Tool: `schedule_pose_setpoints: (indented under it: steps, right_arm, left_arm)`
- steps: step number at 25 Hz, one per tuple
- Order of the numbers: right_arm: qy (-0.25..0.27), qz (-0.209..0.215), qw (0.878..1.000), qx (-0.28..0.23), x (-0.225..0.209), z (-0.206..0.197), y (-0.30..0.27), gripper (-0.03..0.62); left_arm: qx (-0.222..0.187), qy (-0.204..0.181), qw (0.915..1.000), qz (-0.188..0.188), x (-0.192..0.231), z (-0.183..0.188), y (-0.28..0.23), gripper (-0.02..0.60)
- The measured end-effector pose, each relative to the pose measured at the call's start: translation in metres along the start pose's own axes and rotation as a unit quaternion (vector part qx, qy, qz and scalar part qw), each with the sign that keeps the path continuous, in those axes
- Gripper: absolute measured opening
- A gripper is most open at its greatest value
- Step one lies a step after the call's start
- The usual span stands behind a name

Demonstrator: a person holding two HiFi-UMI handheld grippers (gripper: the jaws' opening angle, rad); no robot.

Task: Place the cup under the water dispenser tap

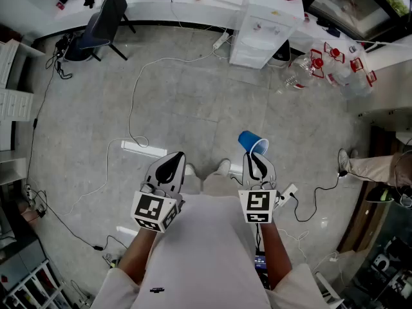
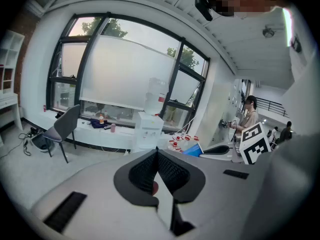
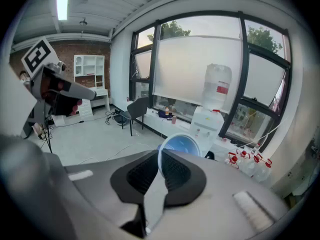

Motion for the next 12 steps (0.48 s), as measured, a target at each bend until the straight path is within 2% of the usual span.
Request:
schedule_pose_setpoints:
  steps: [6,12]
  right_arm:
    - [-0.026,-0.023,0.998,-0.052,-0.038,0.002,0.057,0.032]
    - [-0.047,-0.032,0.995,-0.078,-0.065,-0.009,0.075,0.032]
  left_arm:
    - [-0.019,-0.021,0.999,-0.036,-0.068,0.02,-0.006,0.002]
    - [-0.027,-0.046,0.9975,-0.048,-0.1,0.034,-0.018,0.002]
Point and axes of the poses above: the fingertips, and each gripper's own axes: y backward along the fingers, x to its left, z out of its top, the point moved 7 cm from there along y, backward along the fingers, and after that the axes turned 15 degrees about x, right-handed, at the moved point
